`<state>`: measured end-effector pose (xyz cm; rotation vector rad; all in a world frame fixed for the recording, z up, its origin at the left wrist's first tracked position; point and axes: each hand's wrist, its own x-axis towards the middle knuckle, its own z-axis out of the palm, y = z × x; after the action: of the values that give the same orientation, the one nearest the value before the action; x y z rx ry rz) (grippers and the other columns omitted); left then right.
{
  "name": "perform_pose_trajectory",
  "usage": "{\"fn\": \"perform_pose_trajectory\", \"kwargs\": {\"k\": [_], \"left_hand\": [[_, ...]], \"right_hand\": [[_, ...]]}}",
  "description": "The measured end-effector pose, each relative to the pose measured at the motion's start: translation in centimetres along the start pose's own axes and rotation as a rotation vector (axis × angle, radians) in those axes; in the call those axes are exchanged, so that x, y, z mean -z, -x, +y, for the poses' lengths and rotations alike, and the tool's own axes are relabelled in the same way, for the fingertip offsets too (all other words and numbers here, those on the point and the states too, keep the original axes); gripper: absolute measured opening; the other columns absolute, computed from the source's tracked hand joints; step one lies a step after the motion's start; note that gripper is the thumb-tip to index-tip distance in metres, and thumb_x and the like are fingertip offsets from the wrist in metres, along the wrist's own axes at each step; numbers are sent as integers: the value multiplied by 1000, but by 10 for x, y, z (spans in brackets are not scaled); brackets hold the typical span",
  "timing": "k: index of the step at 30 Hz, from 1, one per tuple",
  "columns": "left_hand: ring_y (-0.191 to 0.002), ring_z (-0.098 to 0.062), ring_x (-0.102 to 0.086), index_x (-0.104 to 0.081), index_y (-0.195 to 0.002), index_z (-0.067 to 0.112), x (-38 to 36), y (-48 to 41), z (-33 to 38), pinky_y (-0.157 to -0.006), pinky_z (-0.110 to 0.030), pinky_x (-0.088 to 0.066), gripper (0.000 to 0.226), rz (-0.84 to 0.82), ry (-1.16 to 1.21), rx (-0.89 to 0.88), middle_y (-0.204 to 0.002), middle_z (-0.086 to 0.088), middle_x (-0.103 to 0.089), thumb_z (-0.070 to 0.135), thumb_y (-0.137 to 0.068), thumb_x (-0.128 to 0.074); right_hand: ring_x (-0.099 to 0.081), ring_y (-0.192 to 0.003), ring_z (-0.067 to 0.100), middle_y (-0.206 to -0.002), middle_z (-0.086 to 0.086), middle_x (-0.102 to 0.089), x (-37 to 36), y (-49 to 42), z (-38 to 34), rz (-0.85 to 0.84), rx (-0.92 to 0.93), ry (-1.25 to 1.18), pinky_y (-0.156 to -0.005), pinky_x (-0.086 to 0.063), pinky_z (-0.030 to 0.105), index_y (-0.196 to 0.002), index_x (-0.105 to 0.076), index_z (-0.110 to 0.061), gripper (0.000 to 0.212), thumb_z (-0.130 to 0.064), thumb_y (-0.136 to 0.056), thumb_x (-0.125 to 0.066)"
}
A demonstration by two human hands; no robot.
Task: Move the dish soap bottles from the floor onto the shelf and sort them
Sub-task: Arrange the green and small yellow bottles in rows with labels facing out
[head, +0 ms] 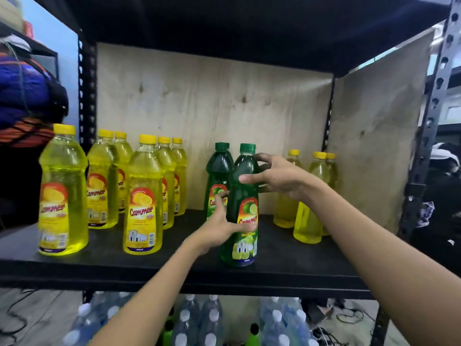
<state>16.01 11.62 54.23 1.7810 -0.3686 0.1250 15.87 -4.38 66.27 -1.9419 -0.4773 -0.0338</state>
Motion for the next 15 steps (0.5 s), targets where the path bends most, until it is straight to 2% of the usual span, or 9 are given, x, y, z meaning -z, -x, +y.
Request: {"fn": "perform_pose_trajectory", "kwargs": {"k": [1, 3, 5, 7, 9, 12, 15], "left_hand": [[-119, -15, -52, -2, -147, 33, 8, -1, -1, -106, -39, -41, 110, -17, -18, 13, -134, 4, -51, 23, -74, -85], [-119, -15, -52, -3, -149, 34, 21, -1, -3, -103, -38, -43, 111, -17, -52, 24, -136, 4, -48, 23, -74, -85], [-121, -15, -49, -5, -151, 34, 34, 0, -5, -103, -39, -44, 113, 3, -53, 40, -133, 6, -46, 24, -73, -85], [-131, -19, -45, -8, -151, 36, 45, 1, -10, -109, -46, -42, 117, 32, -54, 37, -143, 2, -44, 34, -65, -88], [-135, -22, -45, -10, -151, 39, 53, 4, -14, -110, -48, -42, 119, 53, -57, 30, -150, -2, -42, 39, -61, -88], [-135, -19, -46, -10, -151, 40, 58, 4, -22, -108, -47, -44, 120, 69, -53, 8, -149, 2, -43, 40, -62, -91], [-135, -23, -46, -10, -150, 44, 60, 2, -24, -108, -52, -43, 127, 38, -42, 21, -151, -3, -41, 49, -53, -92]], "right_hand": [[-72, -103, 23, -117, 9, -72, -6, -2, 1, 9, 20, -15, -88, -60, 39, -135, -53, -17, 69, -7, -75, -85], [-71, -100, 22, -113, 7, -71, -20, -9, 1, 57, 54, -8, -85, -60, 37, -137, -53, -16, 73, -11, -74, -87], [-70, -101, 22, -115, 5, -70, -35, -21, 4, 117, 76, 33, -87, -60, 37, -140, -51, -16, 80, -19, -70, -90], [-69, -105, 24, -120, 6, -70, -48, -32, 6, 176, 92, 67, -90, -59, 40, -140, -53, -16, 85, -26, -66, -93], [-70, -104, 23, -117, 5, -72, -57, -40, 8, 208, 114, 39, -91, -59, 42, -134, -58, -18, 81, -27, -63, -95], [-71, -101, 21, -115, 2, -73, -64, -43, 12, 246, 154, 33, -89, -60, 40, -133, -60, -22, 81, -31, -60, -95], [-71, -99, 19, -114, 0, -74, -65, -46, 14, 269, 173, 70, -87, -60, 40, -132, -62, -21, 80, -37, -60, -94]]}}
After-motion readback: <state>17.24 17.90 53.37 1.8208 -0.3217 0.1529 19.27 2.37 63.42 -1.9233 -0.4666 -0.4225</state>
